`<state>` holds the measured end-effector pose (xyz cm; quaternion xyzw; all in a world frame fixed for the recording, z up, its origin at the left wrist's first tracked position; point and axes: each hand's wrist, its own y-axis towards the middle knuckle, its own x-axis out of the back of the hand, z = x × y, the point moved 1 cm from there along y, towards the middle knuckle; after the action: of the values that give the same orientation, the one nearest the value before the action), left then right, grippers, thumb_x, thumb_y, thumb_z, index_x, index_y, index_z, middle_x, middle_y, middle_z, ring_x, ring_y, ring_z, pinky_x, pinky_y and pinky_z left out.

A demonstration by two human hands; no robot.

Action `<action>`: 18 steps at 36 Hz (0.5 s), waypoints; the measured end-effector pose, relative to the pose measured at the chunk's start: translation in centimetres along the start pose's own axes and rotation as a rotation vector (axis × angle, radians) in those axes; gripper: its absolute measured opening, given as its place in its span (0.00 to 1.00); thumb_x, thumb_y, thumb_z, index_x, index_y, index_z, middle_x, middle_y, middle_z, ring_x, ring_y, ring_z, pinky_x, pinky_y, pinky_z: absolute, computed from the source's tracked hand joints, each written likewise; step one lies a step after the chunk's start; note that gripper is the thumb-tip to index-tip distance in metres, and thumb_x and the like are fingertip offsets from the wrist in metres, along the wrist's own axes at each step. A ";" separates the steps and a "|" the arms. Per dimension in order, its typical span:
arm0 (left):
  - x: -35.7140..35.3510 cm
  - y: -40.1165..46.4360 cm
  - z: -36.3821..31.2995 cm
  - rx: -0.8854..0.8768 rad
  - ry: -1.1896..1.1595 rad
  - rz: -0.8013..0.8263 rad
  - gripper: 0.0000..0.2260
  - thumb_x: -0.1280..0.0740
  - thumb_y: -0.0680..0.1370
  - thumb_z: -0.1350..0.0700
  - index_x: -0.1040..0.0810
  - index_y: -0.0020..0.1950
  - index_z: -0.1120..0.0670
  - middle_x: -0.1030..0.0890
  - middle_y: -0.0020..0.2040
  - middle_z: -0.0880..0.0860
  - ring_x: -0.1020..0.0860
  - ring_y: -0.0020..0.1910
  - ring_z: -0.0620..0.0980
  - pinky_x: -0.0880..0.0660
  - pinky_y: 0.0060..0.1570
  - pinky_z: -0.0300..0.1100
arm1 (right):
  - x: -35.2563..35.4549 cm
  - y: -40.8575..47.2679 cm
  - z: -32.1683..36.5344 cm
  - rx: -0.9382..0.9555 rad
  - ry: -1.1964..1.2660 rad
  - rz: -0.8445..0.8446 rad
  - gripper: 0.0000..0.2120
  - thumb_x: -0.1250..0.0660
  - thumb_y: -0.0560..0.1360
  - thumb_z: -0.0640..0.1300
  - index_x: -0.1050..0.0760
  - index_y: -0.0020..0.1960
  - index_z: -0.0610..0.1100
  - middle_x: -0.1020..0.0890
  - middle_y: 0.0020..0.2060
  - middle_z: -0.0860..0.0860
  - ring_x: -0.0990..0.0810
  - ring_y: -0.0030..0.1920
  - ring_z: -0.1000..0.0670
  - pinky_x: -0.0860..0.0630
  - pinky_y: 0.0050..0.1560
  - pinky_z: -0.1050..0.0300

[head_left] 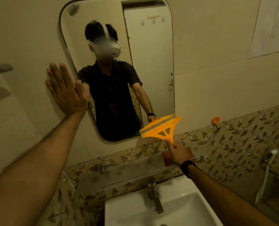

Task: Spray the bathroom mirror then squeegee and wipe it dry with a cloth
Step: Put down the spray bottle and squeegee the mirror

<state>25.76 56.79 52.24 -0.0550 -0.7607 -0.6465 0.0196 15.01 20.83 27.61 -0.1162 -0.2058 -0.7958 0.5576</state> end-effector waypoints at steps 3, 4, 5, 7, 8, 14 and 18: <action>0.1 0.0 -0.1 0.001 0.011 0.005 0.28 0.56 0.86 0.42 0.59 0.84 0.48 0.46 0.84 0.58 0.54 0.83 0.50 0.61 0.81 0.47 | 0.0 -0.3 -0.6 -0.015 -0.020 0.015 0.30 0.42 0.81 0.61 0.42 0.25 0.50 0.35 0.16 0.54 0.39 0.23 0.54 0.45 0.30 0.58; 0.1 0.0 -0.1 0.001 0.017 0.004 0.28 0.56 0.86 0.42 0.59 0.84 0.48 0.46 0.84 0.58 0.55 0.83 0.49 0.62 0.81 0.47 | 0.0 -0.3 -0.7 -0.024 -0.030 0.020 0.30 0.42 0.81 0.62 0.41 0.25 0.50 0.36 0.17 0.54 0.39 0.24 0.53 0.45 0.30 0.58; 0.1 0.0 -0.1 0.001 0.022 0.004 0.28 0.56 0.86 0.42 0.60 0.84 0.48 0.46 0.84 0.58 0.57 0.83 0.48 0.63 0.81 0.46 | 0.0 -0.4 -0.8 -0.032 -0.046 0.027 0.30 0.42 0.81 0.63 0.40 0.25 0.50 0.36 0.18 0.54 0.38 0.25 0.52 0.44 0.31 0.58; 0.1 0.0 -0.1 0.007 0.034 0.005 0.28 0.56 0.86 0.42 0.60 0.84 0.48 0.46 0.84 0.58 0.60 0.82 0.46 0.64 0.81 0.46 | 0.1 -0.6 -0.9 -0.056 -0.098 0.045 0.30 0.44 0.80 0.65 0.38 0.26 0.49 0.34 0.23 0.53 0.36 0.26 0.51 0.42 0.31 0.57; 0.1 0.0 0.0 0.013 0.041 0.007 0.28 0.56 0.86 0.42 0.60 0.84 0.48 0.46 0.84 0.58 0.61 0.82 0.45 0.63 0.81 0.46 | 0.3 -0.7 -1.2 -0.078 -0.128 0.056 0.29 0.44 0.80 0.66 0.38 0.27 0.49 0.33 0.24 0.52 0.35 0.27 0.50 0.41 0.32 0.57; 0.0 -0.4 0.2 -0.005 0.024 0.028 0.29 0.53 0.86 0.41 0.58 0.84 0.49 0.47 0.84 0.57 0.59 0.83 0.47 0.63 0.81 0.47 | 0.7 -2.3 -2.4 -0.070 0.004 -0.037 0.30 0.44 0.77 0.69 0.38 0.29 0.47 0.35 0.24 0.51 0.37 0.27 0.50 0.41 0.34 0.53; 0.1 -0.4 0.2 -0.007 0.033 0.032 0.29 0.53 0.86 0.41 0.58 0.84 0.49 0.46 0.84 0.57 0.58 0.83 0.47 0.63 0.81 0.48 | 0.3 -2.2 -0.2 0.015 0.036 -0.100 0.29 0.44 0.78 0.66 0.37 0.27 0.47 0.35 0.23 0.51 0.38 0.25 0.51 0.42 0.32 0.55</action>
<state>25.60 56.96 51.78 -0.0566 -0.7570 -0.6496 0.0426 12.81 21.13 27.14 -0.0874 -0.2072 -0.8230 0.5216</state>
